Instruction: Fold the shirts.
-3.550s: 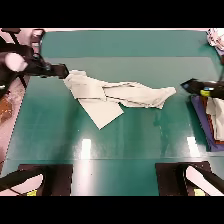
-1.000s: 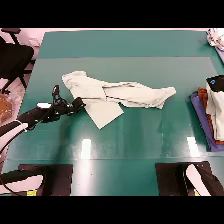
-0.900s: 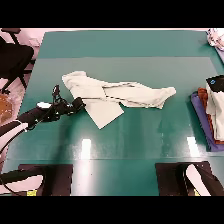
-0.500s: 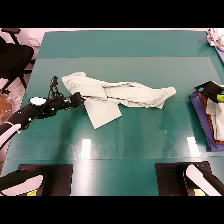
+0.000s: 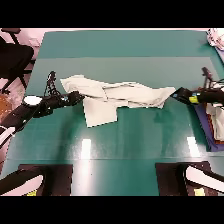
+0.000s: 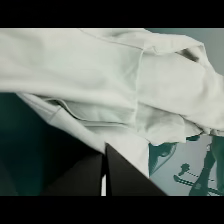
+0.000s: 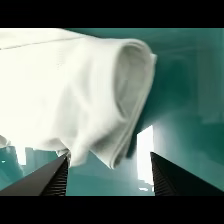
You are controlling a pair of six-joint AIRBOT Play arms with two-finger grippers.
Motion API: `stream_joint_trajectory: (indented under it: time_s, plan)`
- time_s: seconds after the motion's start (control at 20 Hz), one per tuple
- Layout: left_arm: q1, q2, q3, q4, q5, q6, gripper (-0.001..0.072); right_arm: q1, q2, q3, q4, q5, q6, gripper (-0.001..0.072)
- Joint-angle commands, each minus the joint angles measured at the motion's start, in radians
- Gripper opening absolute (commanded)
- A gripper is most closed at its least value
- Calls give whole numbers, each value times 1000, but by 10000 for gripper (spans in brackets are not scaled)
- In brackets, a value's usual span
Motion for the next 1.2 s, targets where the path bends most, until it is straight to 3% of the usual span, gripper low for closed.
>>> stream_joint_trajectory:
  time_s: [0.0,0.1,0.15,0.2,0.25,0.3,0.45,0.7,0.8,1.0,1.15]
  plan:
    - [1,5,1,4,-19,0,24,126,-48,1,-1,-137,-3,585]
    - [1,5,1,4,-38,0,23,157,-71,1,0,-177,-3,570]
    - [1,5,1,4,-48,0,23,168,-82,1,0,-192,-3,490]
    - [1,5,1,4,-61,0,23,176,-88,1,-1,-204,-3,317]
    - [1,5,5,6,-70,3,23,178,-87,2,-1,-204,-3,52]
    - [1,7,17,26,-81,23,23,178,-76,4,-1,-193,-3,14]
    - [1,61,87,130,-122,26,22,178,19,47,-3,-162,-3,13]
    - [1,306,258,253,-106,4,22,167,262,221,-8,-161,-3,13]
    - [1,416,350,421,-78,-45,22,158,357,291,-11,-157,-1,13]
    - [1,597,568,814,-65,-228,22,102,524,377,-10,-120,66,13]
    - [1,675,714,956,-73,-244,23,47,664,430,-10,-117,66,13]
